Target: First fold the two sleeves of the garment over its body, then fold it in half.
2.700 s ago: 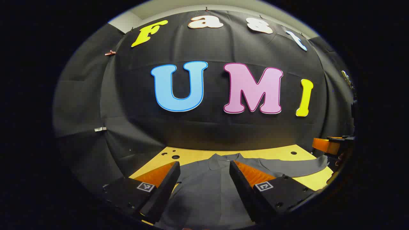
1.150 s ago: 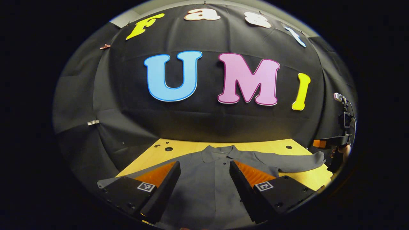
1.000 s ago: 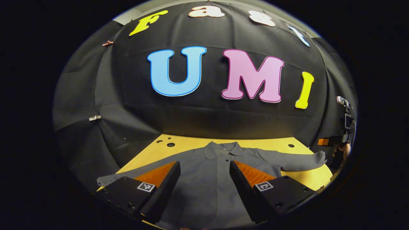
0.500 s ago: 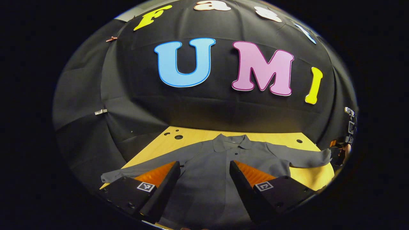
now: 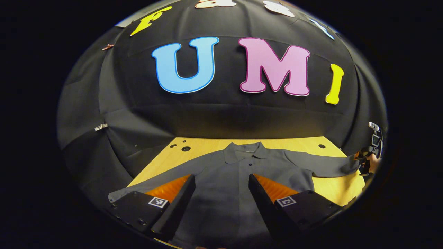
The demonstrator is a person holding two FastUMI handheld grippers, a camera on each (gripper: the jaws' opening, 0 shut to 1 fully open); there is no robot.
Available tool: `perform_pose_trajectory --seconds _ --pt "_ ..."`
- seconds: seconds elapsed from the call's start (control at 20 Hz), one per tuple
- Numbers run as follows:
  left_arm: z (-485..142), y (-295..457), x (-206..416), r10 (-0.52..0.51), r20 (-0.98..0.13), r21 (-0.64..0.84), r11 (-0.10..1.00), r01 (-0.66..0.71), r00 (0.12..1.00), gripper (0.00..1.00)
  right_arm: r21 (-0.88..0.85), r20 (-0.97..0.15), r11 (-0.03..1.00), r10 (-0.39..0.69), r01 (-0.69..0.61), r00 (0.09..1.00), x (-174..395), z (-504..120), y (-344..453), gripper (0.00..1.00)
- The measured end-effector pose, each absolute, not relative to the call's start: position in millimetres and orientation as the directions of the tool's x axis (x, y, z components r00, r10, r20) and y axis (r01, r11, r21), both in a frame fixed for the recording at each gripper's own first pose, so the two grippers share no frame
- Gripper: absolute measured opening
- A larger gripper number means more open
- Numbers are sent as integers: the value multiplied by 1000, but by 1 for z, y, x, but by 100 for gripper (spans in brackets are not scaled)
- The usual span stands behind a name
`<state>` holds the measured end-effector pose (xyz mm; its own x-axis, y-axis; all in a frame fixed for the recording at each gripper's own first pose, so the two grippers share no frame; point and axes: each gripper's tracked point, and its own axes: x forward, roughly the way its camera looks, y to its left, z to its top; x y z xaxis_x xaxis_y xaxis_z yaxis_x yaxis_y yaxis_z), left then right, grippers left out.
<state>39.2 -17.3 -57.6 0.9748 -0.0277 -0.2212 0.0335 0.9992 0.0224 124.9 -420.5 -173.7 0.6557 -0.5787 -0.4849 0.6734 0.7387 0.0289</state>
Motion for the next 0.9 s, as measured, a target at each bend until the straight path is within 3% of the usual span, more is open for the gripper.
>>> perform_pose_trajectory --seconds 0.25,0.5,0.55,0.8,0.9 --pt "-59 -26 42 -41 -229 14 999 45 972 98 22 -557 748 -542 664 629 132 -203 -428 98" --pt "-61 -29 38 -45 -225 23 998 51 973 98 37 -566 753 -525 657 635 135 -186 -419 95" --pt "-61 -29 38 -46 -225 21 998 52 973 98 40 -570 758 -517 651 638 137 -184 -418 86" --pt "-61 -30 34 -43 -220 4 999 45 974 98 57 -564 799 -469 599 680 147 -188 -403 12" --pt "-61 -26 31 -38 -219 7 999 41 975 98 108 -579 793 -441 600 686 151 -190 -392 7"
